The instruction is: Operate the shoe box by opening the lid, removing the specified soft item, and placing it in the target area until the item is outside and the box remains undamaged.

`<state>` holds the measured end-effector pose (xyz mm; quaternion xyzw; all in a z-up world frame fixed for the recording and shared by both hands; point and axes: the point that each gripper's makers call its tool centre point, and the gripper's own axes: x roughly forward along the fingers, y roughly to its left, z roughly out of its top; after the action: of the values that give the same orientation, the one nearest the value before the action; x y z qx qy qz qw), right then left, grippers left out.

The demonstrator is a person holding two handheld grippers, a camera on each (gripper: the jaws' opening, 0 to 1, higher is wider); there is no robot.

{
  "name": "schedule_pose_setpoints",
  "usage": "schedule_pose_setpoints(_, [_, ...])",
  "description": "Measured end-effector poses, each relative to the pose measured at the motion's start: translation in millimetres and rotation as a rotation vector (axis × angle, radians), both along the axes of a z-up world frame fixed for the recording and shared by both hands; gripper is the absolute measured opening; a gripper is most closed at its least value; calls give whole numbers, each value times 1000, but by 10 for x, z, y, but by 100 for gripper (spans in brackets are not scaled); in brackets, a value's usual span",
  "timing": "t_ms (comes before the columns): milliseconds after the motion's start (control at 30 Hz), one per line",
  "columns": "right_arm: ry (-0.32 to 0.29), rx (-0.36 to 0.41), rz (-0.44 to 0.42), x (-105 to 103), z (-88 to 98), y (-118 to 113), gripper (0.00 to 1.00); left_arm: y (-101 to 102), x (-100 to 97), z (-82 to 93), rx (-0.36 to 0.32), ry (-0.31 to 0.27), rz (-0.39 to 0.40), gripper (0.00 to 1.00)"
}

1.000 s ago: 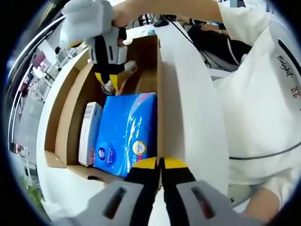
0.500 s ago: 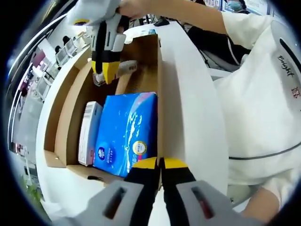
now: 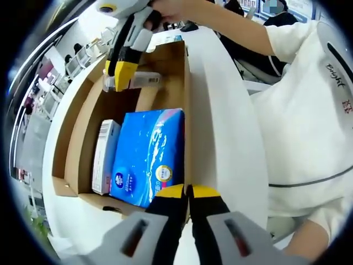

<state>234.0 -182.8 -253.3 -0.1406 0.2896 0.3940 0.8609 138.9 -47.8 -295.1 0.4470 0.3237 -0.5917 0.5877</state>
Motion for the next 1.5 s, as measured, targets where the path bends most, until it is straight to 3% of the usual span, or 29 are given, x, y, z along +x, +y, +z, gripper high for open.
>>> schedule_pose_setpoints(133, [8, 148, -82, 45, 88, -67, 18, 5, -2, -3, 9, -3, -7, 2])
schedule_pose_setpoints(233, [-20, 128, -57, 7, 78, -95, 18, 7, -3, -3, 6, -3, -8, 2])
schedule_pose_setpoints(300, [-80, 150, -66, 38, 138, -103, 18, 8, -2, -2, -2, -5, -8, 2])
schedule_pose_setpoints(433, [-135, 193, -82, 36, 224, -78, 18, 7, -4, -8, -9, -11, -9, 2])
schedule_pose_setpoints(500, [-142, 205, -100, 44, 237, -86, 18, 7, -3, -6, -15, -12, -7, 2])
schedule_pose_setpoints(600, [-155, 182, -46, -20, 233, -52, 18, 5, -3, -4, -18, -15, -9, 3])
schedule_pose_setpoints(700, [-217, 243, -44, -27, 382, -36, 18, 4, -4, -4, -15, -23, -14, 3])
schedule_pose_setpoints(800, [-344, 266, -40, 8, 550, -29, 18, 3, -6, -3, -18, -18, -11, 3])
schedule_pose_setpoints(900, [-350, 281, -37, -36, 562, -14, 18, 1, -5, -4, -23, -18, -9, 3])
schedule_pose_setpoints(967, [-430, 328, -3, -73, 688, 33, 18, 0, -5, -4, -23, -20, -8, 3])
schedule_pose_setpoints(1267, [-472, 375, -77, -84, 797, -120, 18, -2, -2, -7, -23, -20, -7, 3])
schedule_pose_setpoints(1500, [-473, 380, -123, -93, 749, -226, 18, -2, 1, -12, -28, -23, -9, 3])
